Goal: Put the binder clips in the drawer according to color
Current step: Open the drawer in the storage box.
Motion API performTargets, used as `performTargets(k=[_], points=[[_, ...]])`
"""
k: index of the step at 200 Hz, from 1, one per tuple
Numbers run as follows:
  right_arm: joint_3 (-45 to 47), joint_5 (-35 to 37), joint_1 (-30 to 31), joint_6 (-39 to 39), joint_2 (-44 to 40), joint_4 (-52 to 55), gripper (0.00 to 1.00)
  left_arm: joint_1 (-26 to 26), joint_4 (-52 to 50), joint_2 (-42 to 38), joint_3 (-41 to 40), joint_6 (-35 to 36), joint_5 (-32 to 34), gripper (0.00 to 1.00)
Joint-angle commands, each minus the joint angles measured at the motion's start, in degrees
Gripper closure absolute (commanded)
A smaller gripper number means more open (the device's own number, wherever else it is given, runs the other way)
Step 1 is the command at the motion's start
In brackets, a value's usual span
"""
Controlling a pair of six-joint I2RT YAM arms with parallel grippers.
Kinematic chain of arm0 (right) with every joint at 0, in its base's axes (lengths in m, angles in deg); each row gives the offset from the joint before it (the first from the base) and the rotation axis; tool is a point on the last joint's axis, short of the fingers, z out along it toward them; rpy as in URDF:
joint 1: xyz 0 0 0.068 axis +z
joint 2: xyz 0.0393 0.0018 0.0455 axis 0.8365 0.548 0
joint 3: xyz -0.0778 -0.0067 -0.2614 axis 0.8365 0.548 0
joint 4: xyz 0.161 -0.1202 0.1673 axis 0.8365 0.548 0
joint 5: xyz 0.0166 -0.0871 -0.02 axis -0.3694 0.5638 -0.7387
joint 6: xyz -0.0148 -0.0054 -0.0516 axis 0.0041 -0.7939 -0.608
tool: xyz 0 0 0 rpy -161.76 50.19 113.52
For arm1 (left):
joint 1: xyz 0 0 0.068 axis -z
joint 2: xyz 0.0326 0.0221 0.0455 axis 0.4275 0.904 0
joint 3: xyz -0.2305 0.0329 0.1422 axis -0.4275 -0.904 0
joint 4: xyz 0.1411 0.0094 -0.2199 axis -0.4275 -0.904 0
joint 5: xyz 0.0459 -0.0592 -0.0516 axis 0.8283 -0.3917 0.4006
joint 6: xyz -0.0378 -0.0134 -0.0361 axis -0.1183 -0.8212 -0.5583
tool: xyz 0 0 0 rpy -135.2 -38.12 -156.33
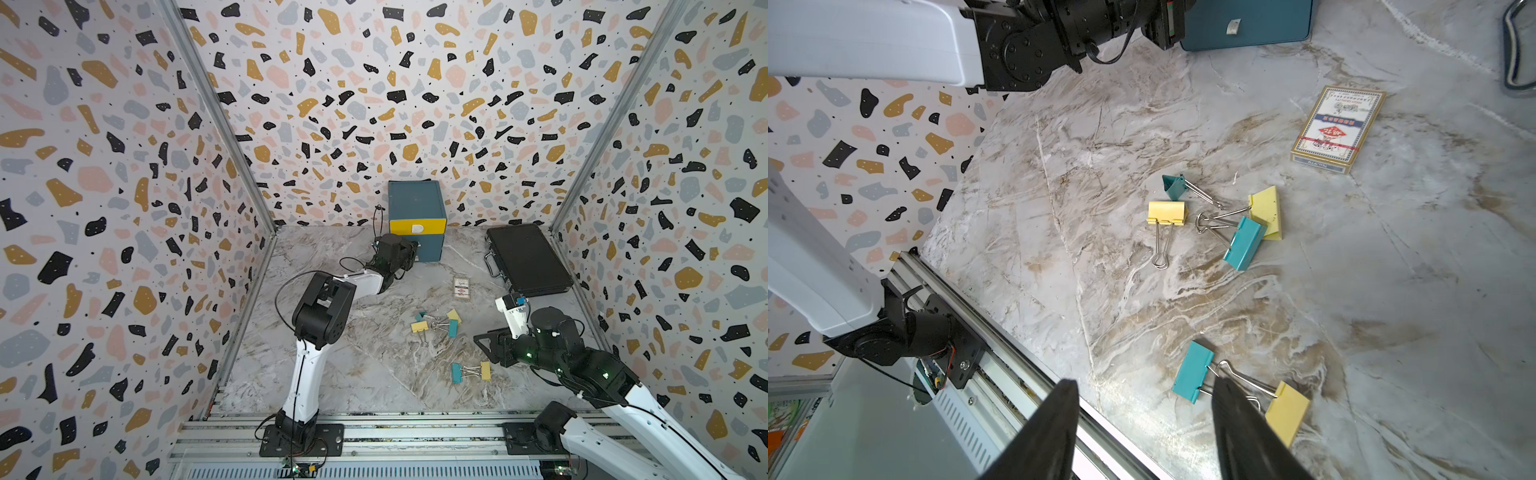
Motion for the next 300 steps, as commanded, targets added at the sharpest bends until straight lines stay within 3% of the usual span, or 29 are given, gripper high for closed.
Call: performTargets(k=[1, 104, 179, 300], points=[[-0.3, 0.97, -0.4, -1.04, 0.38, -0.27, 0.43, -0.04, 4.37, -1.73, -1.22, 0.36, 1.54, 1.0], [-2.14, 5.8, -1.25, -0.43, 3.17, -0.27, 0.43, 4.53, 11.74, -14.35, -19.71, -0.92, 3.14, 1.0], [-5.05, 6.95, -2.77, 1.72, 9.79, 2.38, 0.39, 8.78, 12.62, -23.3, -30.57, -0.37, 5.06, 1.0], [-3.79, 6.53, -2.95, 3.68, 11.22, 7.71, 0.37, 8.88, 10.89, -23.16, -33.18, 0.5, 4.26, 1.0]])
